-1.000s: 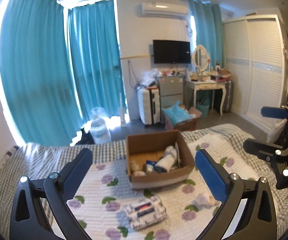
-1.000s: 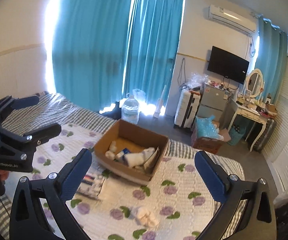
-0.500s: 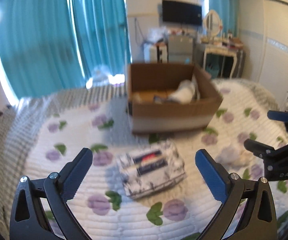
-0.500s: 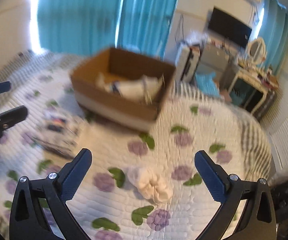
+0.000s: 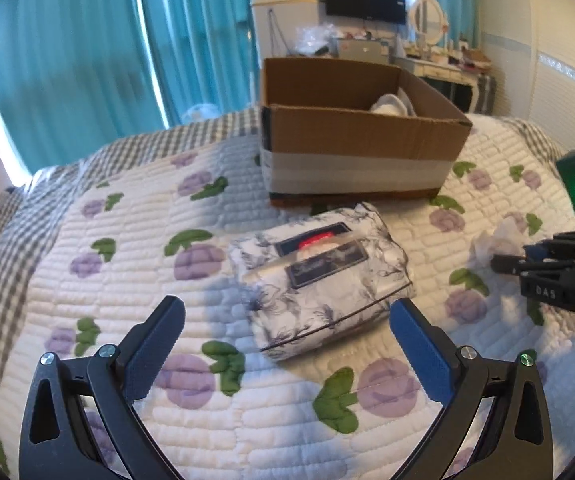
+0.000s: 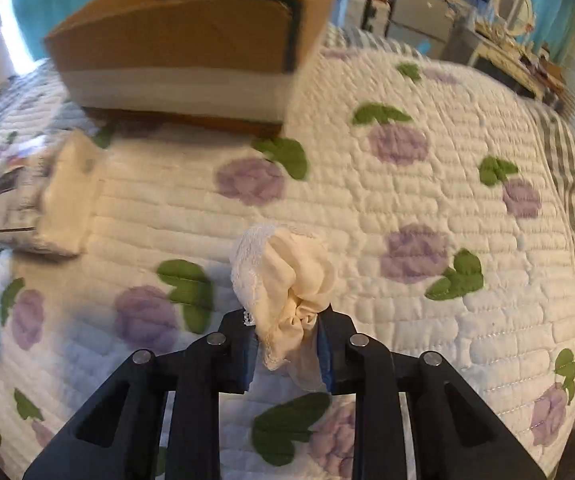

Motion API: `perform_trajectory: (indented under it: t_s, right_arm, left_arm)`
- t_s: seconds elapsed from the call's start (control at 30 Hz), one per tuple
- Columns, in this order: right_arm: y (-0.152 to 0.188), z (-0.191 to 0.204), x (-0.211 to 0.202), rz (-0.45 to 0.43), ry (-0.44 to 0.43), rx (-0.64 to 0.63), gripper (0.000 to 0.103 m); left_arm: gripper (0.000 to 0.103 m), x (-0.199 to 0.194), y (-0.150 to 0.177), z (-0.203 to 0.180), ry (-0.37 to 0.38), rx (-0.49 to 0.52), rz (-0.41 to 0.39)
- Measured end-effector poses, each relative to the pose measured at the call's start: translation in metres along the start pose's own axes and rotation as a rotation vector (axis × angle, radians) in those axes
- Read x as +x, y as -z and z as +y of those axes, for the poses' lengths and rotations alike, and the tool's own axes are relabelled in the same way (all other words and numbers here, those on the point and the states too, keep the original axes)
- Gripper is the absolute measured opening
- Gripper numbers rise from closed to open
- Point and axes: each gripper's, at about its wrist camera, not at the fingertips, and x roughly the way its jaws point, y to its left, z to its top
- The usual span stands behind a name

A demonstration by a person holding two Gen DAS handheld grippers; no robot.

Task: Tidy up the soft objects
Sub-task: 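Grasp the cream scrunchie with the right gripper while the left grasps the floral tissue pack, then carry both items to the box while the left gripper releases the tissue pack inside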

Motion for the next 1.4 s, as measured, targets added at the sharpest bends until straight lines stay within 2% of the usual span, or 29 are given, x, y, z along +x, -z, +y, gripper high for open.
perform_trajectory:
  t_s: [0.23, 0.37, 0.47, 0.6, 0.7, 0.73, 0.8, 0.93, 1.27, 1.4]
  right_arm:
    - [0.004, 0.019, -0.024, -0.076, -0.022, -0.068, 0.022]
    - [-0.013, 0.045, -0.048, -0.117, -0.095, -0.091, 0.022]
    - [-0.031, 0.075, -0.056, -0.142, -0.153, -0.120, 0.022]
    - [-0.051, 0.113, -0.048, -0.152, -0.196, -0.167, 0.022]
    - [-0.051, 0.128, -0.028, -0.109, -0.213, -0.165, 0.022]
    - [-0.050, 0.131, -0.022, -0.098, -0.208, -0.166, 0.022]
    - [-0.046, 0.134, -0.012, -0.086, -0.190, -0.177, 0.022]
    - [-0.044, 0.129, -0.007, -0.082, -0.219, -0.158, 0.022]
    - [-0.036, 0.118, -0.005, -0.075, -0.246, -0.125, 0.022]
    - [-0.033, 0.113, -0.015, -0.084, -0.222, -0.125, 0.022]
  left_arm:
    - [0.103, -0.012, 0.000, 0.031, -0.012, -0.079, -0.017]
    - [0.102, -0.004, 0.001, 0.058, -0.038, -0.147, 0.001]
    - [0.102, 0.005, 0.006, 0.066, -0.065, -0.148, 0.023]
    - [0.102, 0.015, 0.010, 0.065, -0.055, -0.135, 0.051]
    - [0.101, 0.018, 0.011, 0.066, -0.030, -0.144, 0.062]
    - [0.100, 0.019, 0.011, 0.066, -0.020, -0.147, 0.064]
    - [0.089, 0.023, 0.011, 0.066, 0.016, -0.160, 0.075]
    - [0.084, 0.039, 0.011, 0.062, 0.086, -0.173, 0.124]
    - [0.065, 0.062, 0.004, 0.050, 0.298, -0.241, 0.157]
    - [0.052, 0.056, -0.001, 0.039, 0.275, -0.200, 0.140]
